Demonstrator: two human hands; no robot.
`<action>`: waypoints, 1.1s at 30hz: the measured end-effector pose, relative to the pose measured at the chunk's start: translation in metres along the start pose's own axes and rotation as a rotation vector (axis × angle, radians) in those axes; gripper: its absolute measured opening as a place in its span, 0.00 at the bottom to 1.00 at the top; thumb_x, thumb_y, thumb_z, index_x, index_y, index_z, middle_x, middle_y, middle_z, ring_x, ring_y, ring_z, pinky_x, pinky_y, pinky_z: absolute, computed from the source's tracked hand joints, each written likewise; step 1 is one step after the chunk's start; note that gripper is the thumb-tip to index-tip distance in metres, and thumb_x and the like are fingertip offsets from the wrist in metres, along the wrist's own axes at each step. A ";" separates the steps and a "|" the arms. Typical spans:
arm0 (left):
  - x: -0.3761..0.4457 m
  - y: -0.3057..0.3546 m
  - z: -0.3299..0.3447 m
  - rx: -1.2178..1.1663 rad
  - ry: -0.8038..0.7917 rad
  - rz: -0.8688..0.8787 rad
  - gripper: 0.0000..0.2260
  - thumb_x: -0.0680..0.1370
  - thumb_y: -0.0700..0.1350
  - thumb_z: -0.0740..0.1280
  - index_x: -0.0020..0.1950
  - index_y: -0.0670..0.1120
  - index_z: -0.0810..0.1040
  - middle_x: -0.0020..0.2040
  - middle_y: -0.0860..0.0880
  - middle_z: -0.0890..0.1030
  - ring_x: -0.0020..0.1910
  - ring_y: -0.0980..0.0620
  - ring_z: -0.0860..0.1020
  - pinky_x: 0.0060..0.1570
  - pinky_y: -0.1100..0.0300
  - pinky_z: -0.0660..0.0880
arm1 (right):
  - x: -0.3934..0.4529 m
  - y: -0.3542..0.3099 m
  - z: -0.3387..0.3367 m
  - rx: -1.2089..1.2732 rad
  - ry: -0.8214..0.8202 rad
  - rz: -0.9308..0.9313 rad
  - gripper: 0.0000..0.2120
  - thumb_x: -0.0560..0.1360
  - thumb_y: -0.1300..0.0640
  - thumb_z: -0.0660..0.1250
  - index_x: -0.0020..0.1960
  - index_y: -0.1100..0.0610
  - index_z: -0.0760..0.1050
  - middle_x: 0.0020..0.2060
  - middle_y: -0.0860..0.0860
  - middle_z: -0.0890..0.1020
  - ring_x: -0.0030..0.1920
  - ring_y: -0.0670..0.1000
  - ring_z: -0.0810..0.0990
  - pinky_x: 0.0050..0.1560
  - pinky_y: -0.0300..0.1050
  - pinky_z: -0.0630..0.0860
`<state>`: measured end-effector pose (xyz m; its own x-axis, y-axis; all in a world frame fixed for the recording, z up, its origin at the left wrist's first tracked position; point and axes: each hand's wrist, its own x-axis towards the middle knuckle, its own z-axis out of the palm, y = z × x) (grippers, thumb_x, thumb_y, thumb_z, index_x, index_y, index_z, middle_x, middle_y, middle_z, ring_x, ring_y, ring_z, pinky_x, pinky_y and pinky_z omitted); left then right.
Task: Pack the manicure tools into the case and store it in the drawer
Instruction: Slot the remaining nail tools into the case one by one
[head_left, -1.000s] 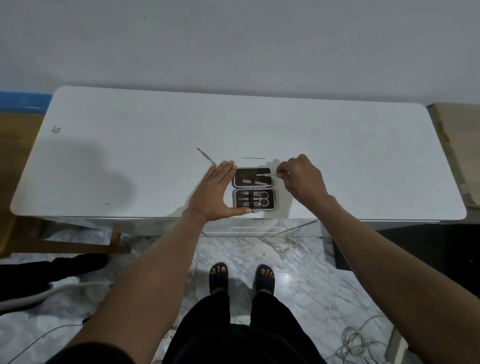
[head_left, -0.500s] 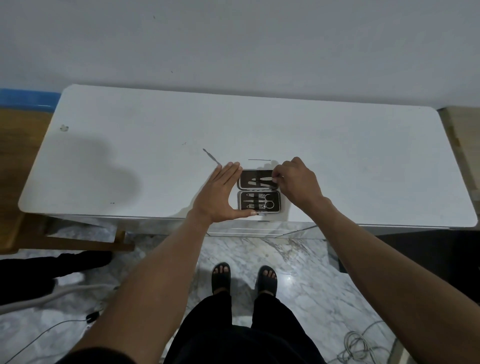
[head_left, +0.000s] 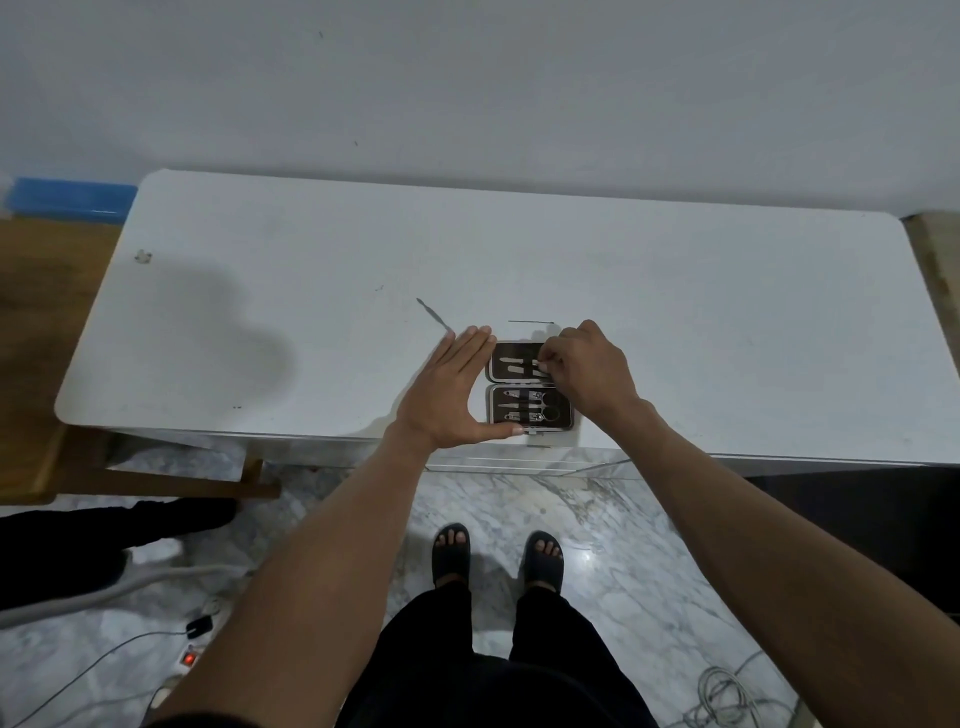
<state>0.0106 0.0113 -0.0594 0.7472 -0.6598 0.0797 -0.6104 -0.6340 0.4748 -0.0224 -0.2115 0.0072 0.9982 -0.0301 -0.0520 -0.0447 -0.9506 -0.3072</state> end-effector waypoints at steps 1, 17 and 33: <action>0.000 0.000 0.000 0.000 -0.002 -0.001 0.57 0.70 0.79 0.66 0.84 0.39 0.59 0.85 0.45 0.60 0.85 0.50 0.54 0.84 0.44 0.53 | 0.000 0.000 0.000 0.005 -0.001 0.004 0.06 0.77 0.55 0.66 0.49 0.54 0.82 0.45 0.49 0.83 0.53 0.54 0.73 0.38 0.45 0.72; 0.001 0.000 0.000 0.012 0.005 0.000 0.57 0.69 0.79 0.67 0.84 0.39 0.60 0.85 0.45 0.59 0.85 0.50 0.54 0.84 0.45 0.52 | 0.028 0.015 -0.017 0.109 0.066 0.213 0.08 0.76 0.51 0.69 0.51 0.52 0.82 0.43 0.48 0.84 0.55 0.52 0.73 0.44 0.48 0.75; 0.001 0.000 -0.002 0.012 0.017 0.009 0.56 0.70 0.77 0.69 0.83 0.38 0.61 0.85 0.44 0.61 0.85 0.49 0.56 0.83 0.43 0.55 | 0.053 0.022 -0.006 0.115 0.004 0.204 0.06 0.75 0.55 0.69 0.50 0.53 0.83 0.45 0.51 0.82 0.56 0.55 0.73 0.46 0.51 0.76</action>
<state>0.0118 0.0115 -0.0578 0.7462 -0.6584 0.0989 -0.6200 -0.6329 0.4637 0.0295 -0.2358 0.0029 0.9680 -0.2197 -0.1210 -0.2500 -0.8830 -0.3972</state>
